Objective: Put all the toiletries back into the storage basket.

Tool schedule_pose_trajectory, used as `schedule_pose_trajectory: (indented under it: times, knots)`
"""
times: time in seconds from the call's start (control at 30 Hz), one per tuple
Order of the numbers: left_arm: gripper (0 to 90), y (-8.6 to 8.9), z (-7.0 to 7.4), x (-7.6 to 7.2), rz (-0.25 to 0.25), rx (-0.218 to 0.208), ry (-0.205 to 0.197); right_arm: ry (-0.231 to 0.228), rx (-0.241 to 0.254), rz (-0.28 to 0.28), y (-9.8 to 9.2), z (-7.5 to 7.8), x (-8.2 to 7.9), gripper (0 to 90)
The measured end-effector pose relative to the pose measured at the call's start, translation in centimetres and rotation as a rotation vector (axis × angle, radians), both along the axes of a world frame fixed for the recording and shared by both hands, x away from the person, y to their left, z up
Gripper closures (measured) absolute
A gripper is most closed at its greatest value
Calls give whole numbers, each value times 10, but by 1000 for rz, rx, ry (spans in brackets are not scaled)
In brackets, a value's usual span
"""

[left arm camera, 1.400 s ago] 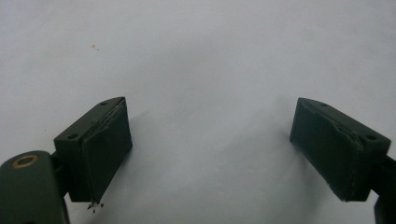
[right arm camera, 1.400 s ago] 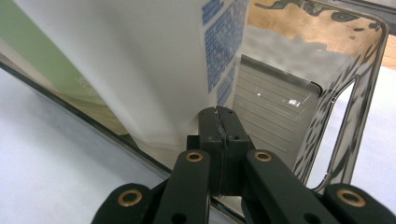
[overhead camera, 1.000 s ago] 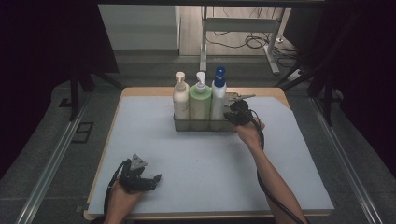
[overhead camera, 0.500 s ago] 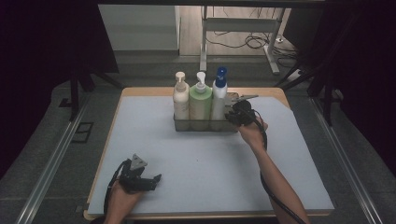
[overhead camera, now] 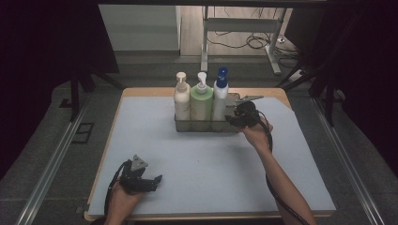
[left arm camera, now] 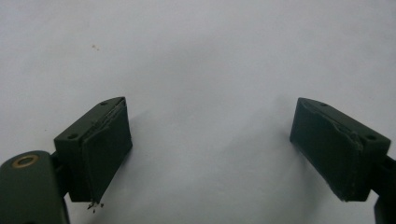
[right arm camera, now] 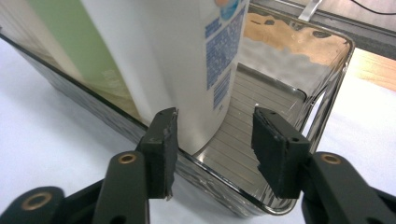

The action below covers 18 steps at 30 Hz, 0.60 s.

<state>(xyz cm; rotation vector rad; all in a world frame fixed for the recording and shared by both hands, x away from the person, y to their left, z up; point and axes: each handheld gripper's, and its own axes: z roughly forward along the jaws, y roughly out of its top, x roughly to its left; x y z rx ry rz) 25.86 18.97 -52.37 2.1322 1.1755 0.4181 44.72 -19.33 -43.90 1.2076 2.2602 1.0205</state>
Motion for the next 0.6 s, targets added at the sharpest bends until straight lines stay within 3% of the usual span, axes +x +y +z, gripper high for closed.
schedule_pose_trajectory:
  times: [0.6]
  knots:
    - [121, 0, 0, 0, 1, -1, -1, -24, 5, 58, -5, 10, -21, 371]
